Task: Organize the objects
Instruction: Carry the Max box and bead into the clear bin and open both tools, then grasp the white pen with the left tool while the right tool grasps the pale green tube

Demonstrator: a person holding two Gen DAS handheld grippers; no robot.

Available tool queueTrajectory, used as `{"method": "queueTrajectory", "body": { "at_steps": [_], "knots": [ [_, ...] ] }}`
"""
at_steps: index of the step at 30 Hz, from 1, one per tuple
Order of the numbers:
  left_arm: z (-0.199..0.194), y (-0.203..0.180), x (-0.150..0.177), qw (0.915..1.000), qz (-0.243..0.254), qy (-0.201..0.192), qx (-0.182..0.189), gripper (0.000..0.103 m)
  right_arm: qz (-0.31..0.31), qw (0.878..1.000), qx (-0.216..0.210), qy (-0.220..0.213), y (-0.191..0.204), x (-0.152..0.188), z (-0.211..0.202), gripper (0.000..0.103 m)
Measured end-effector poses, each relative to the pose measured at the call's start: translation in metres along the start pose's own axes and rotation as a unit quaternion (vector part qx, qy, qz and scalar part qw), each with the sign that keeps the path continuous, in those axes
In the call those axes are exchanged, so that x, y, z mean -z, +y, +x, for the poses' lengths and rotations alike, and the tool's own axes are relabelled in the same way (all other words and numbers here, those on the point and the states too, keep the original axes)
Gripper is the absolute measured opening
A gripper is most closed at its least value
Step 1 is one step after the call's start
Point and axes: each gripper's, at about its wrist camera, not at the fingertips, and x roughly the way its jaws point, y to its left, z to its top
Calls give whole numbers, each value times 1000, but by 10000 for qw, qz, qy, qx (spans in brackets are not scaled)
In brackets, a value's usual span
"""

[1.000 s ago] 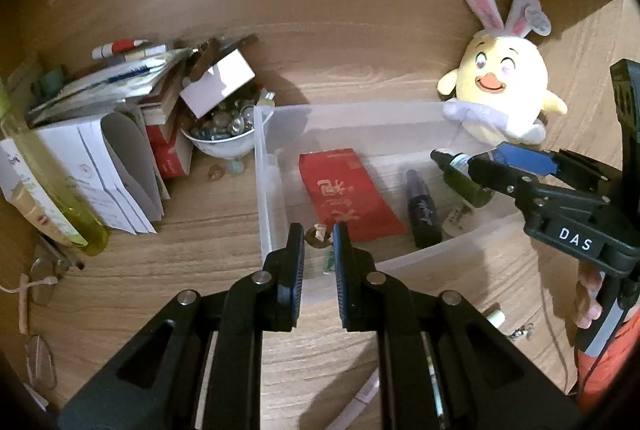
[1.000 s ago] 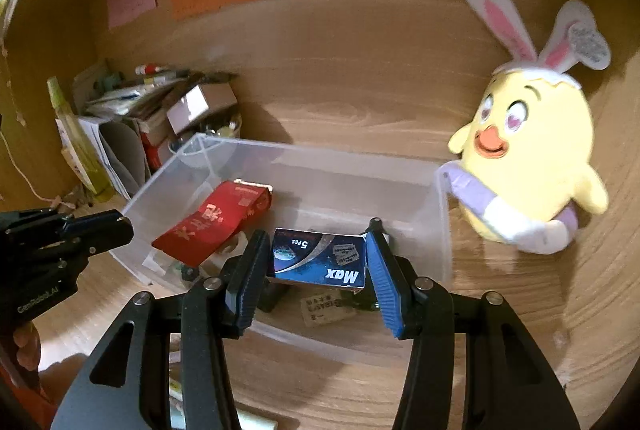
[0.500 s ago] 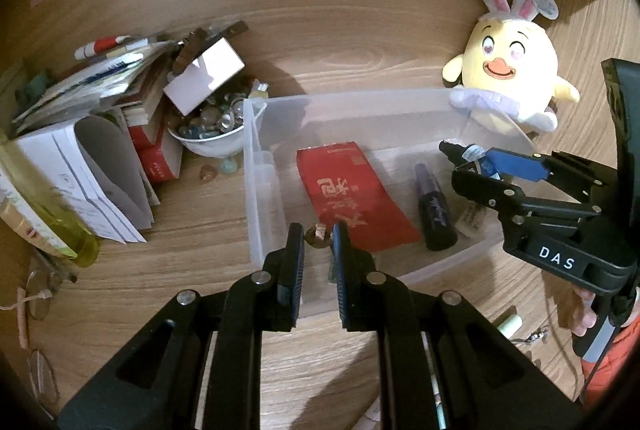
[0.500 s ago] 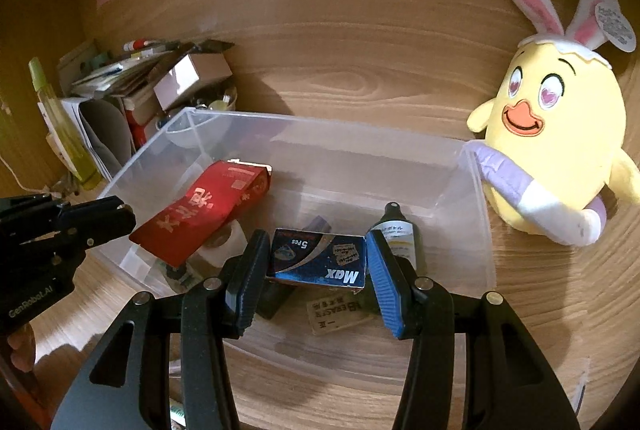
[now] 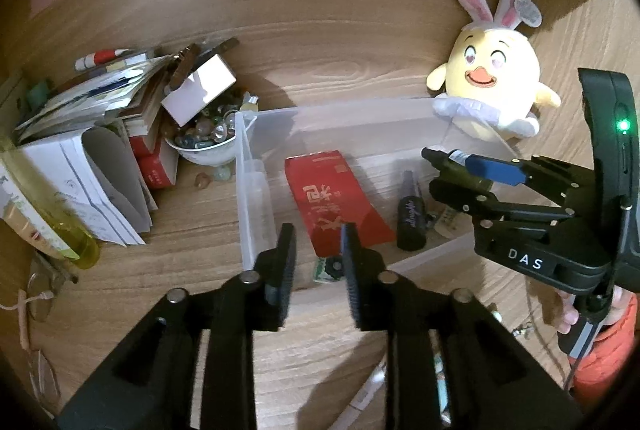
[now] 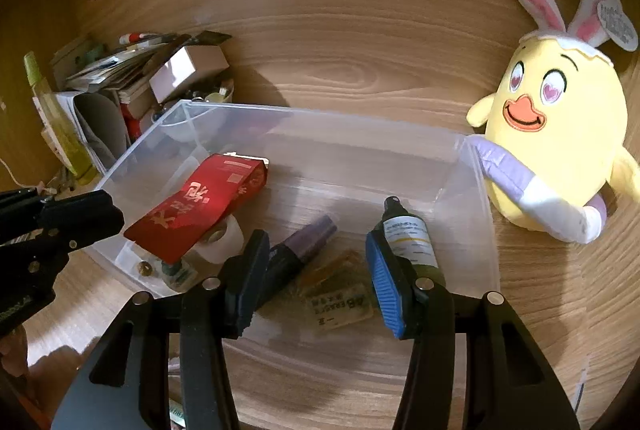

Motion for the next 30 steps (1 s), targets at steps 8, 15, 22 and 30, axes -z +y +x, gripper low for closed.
{"method": "queueTrajectory", "body": {
  "at_steps": [8, 15, 22, 30],
  "knots": [
    [-18, -2, 14, 9999, 146, -23, 14, 28, -82, 9995, -157, -250, 5, 2, -30, 49],
    [-22, -10, 36, 9994, 319, 145, -3, 31, -465, 9982, -212, -311, 15, 22, -54, 49],
    [-22, -21, 56, 9982, 474, 368, 73, 31, -722, 9966, -293, -260, 24, 48, -71, 49],
    [-1, -19, 84, 9947, 365, 940, 191, 32, -909, 9950, -328, 237, 30, 83, -56, 49]
  ]
}}
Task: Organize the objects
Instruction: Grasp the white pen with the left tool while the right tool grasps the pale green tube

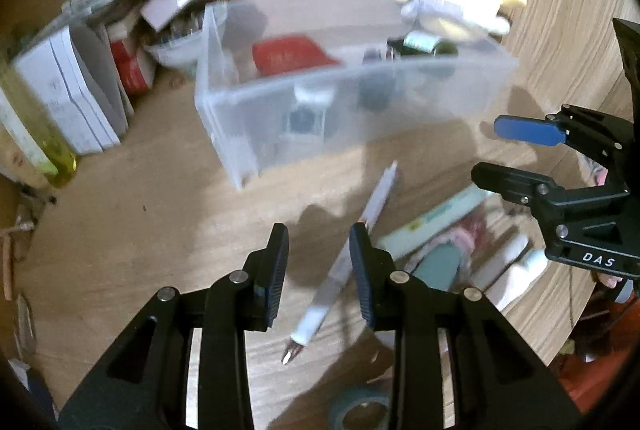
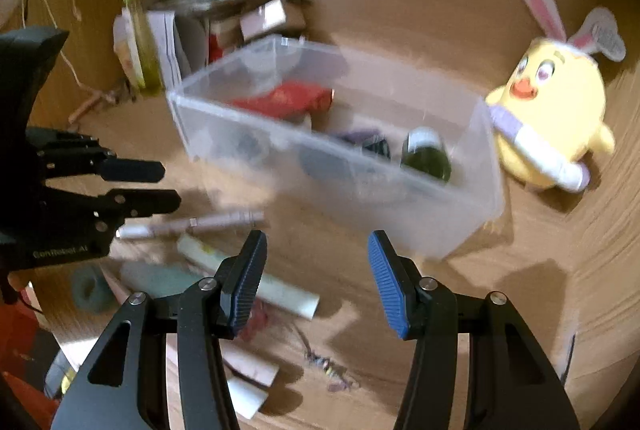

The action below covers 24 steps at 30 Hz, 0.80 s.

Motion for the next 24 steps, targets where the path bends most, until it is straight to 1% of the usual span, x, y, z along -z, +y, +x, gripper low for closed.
{"method": "queueTrajectory", "body": {
  "at_steps": [1, 2, 5, 8, 11, 16, 20, 21, 22, 23, 24],
  "knots": [
    [-1, 1, 2, 10000, -28, -42, 18, 36, -8, 10000, -1, 72, 0, 3, 3, 49],
    [-2, 1, 4, 10000, -33, -15, 39, 38, -27, 9998, -17, 182, 0, 8, 8, 49],
    [-4, 3, 8, 9999, -46, 9, 90, 38, -68, 9994, -120, 322, 1, 14, 12, 49],
    [-2, 3, 10, 9998, -66, 77, 154, 38, -67, 9993, -146, 327, 1, 13, 11, 49],
    [2, 4, 11, 9997, -83, 125, 207, 38, -121, 9988, -260, 390, 5, 13, 10, 49],
    [4, 2, 9, 9998, -26, 34, 210, 38, -371, 9979, -310, 429, 16, 16, 13, 49],
    [6, 0, 7, 9998, -58, -15, 213, 38, -380, 9978, -304, 446, 19, 12, 20, 49],
    [6, 0, 7, 9997, -73, -22, 226, 35, -404, 9979, -284, 421, 20, 10, 22, 49],
    [6, 1, 7, 9996, -104, -32, 259, 29, -447, 9979, -245, 404, 21, 9, 23, 49],
    [6, 1, 8, 9995, -132, -39, 284, 25, -497, 9977, -231, 394, 21, 8, 25, 49],
    [6, 2, 8, 9995, -154, -41, 271, 19, -506, 9976, -263, 399, 21, 7, 26, 49]
  ]
}}
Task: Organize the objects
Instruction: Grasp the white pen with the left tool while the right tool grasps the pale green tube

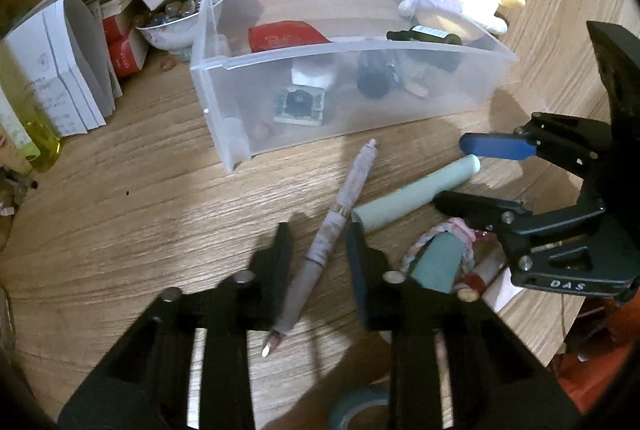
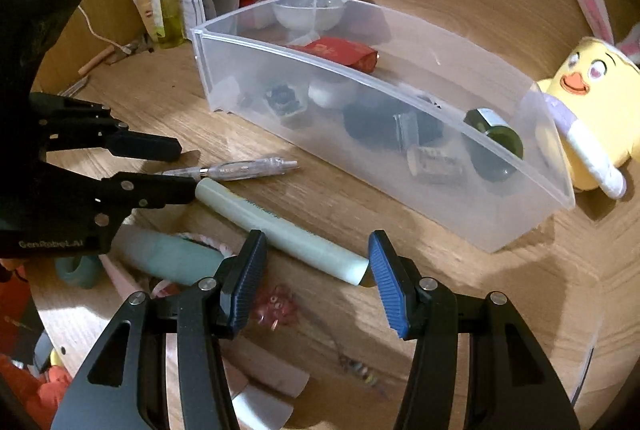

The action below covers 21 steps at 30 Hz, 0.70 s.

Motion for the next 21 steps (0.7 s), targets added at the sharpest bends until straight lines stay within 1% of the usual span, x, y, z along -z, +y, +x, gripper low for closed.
{"method": "queueTrajectory", "body": {
  "at_steps": [1, 5, 10, 14, 17, 19, 21],
  "knots": [
    [0, 2, 1, 10000, -31, -2, -15, 17, -1, 10000, -35, 8, 0, -1, 1, 47],
    [-6, 13, 6, 9997, -240, -17, 26, 16, -9, 9999, -30, 108, -3, -1, 7, 39],
    [-17, 25, 17, 9993, -377, 2, -42, 13, 50, 9997, -144, 199, -8, 0, 6, 22],
    [-22, 33, 24, 9991, -421, 39, -89, 13, 70, 9994, -142, 309, -11, 2, 3, 22],
    [-22, 39, 24, 9988, -471, 78, -50, 13, 99, 9993, -237, 261, -11, -1, 0, 24],
    [-19, 39, 20, 9989, -463, 98, -48, 13, 46, 9995, -269, 184, -8, -6, -1, 34],
    [-16, 38, 15, 9991, -406, 116, -59, 13, -40, 9996, -256, 124, -2, -12, 0, 38]
  ]
}}
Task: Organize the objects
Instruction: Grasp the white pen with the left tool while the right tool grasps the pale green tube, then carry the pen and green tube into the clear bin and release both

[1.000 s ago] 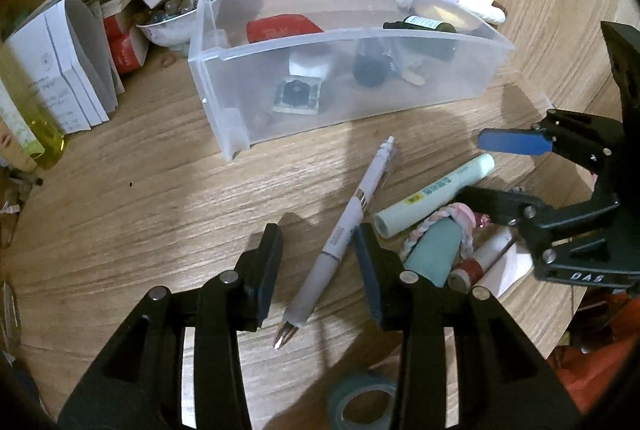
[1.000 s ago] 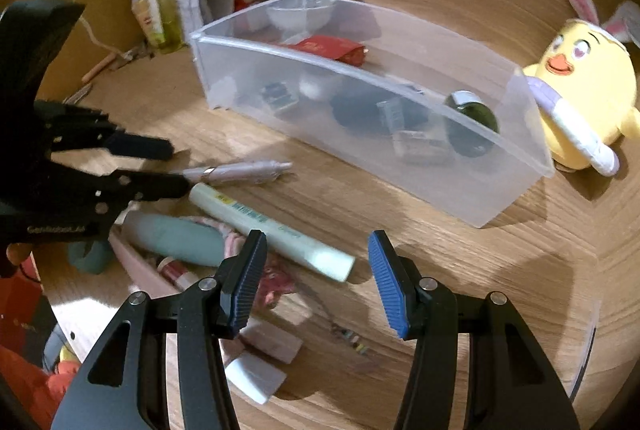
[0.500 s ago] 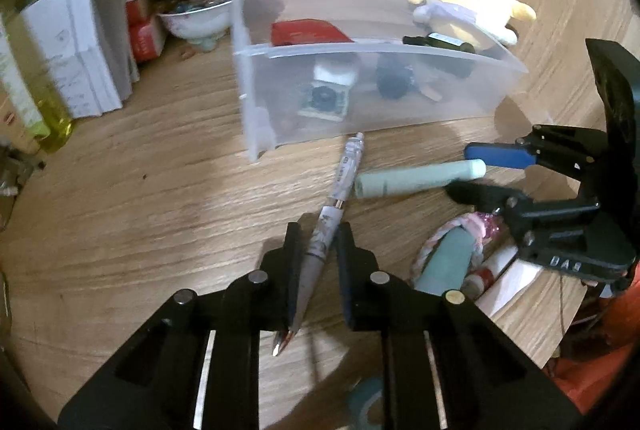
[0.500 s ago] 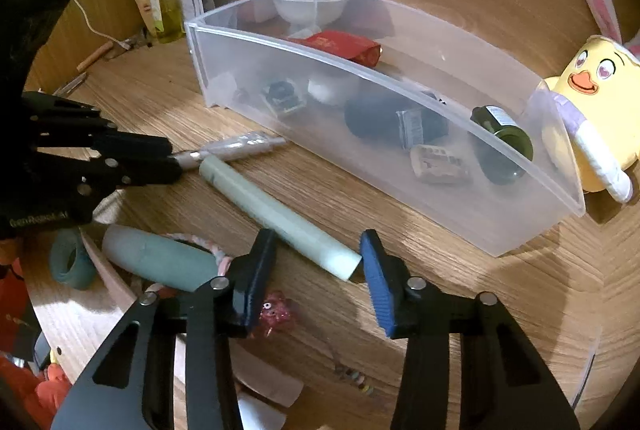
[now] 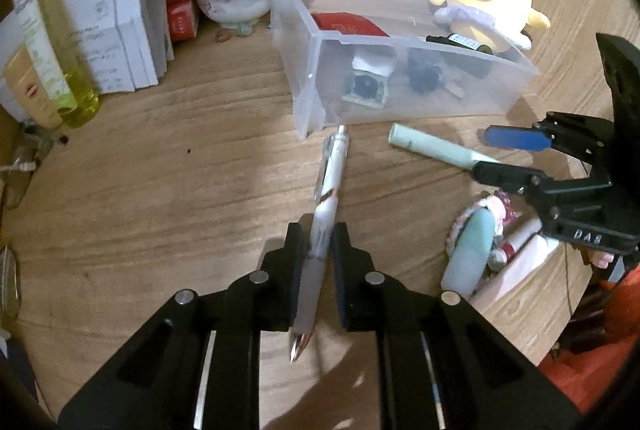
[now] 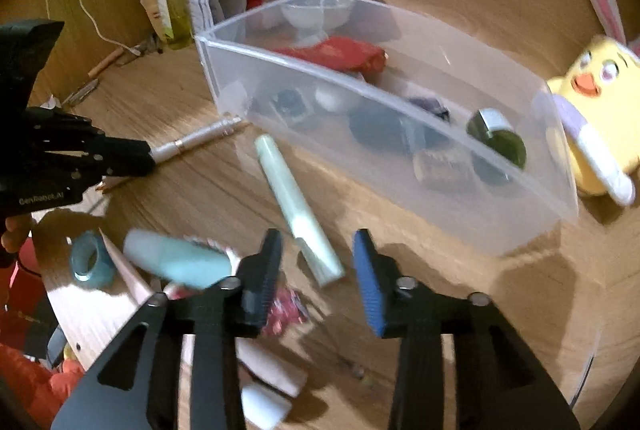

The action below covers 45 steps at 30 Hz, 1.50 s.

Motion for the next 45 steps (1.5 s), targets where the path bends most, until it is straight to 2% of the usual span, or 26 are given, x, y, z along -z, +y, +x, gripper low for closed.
{"method": "queueTrajectory", "body": {
  "at_steps": [4, 11, 12, 13, 16, 20, 24, 34, 45],
  "knots": [
    [8, -3, -11, 9999, 170, 17, -8, 21, -208, 9998, -24, 46, 11, -12, 11, 38],
    [20, -6, -26, 9992, 376, -10, 99, 21, -367, 9992, -50, 178, 20, -22, 28, 37],
    [20, -7, -26, 9991, 406, -26, 88, 21, -360, 9992, -65, 174, 20, -22, 28, 36],
    [21, -8, -26, 9990, 438, -51, 49, 16, -361, 9992, -82, 165, 20, -22, 28, 29],
    [20, -9, -25, 9990, 433, -72, -2, 13, -403, 9990, -156, 124, 24, -22, 27, 15],
    [16, -9, -19, 9993, 369, -92, 33, 13, -462, 9989, -47, 47, 27, -19, 24, 14],
    [7, -11, -13, 9991, 361, -197, -81, 13, -479, 9987, 72, -139, 26, -15, 14, 14],
    [-30, -18, -11, 9975, 252, -649, -72, 13, -329, 9970, 172, -684, 22, -13, -27, 14],
    [-69, -22, -27, 9921, 142, -1245, -92, 13, 84, 9913, 244, -1289, 9, -22, -67, 14]
  ]
}}
